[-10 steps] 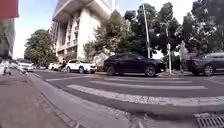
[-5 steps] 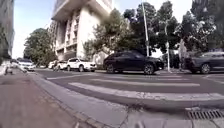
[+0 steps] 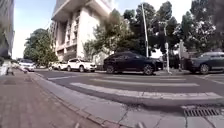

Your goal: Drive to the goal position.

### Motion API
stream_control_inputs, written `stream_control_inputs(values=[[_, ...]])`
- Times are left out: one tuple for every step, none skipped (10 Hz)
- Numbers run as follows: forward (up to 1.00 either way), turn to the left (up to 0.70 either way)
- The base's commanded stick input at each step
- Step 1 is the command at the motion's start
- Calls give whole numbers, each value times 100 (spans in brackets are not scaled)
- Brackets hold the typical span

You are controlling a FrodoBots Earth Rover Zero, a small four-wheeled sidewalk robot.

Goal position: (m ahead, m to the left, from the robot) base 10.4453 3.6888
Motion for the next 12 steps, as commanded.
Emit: stream_control_inputs(values=[[0,45],[0,45],[0,45],[0,45],[0,45],[0,45],[0,45],[0,45],[0,45],[0,45],[0,45],[0,45]])
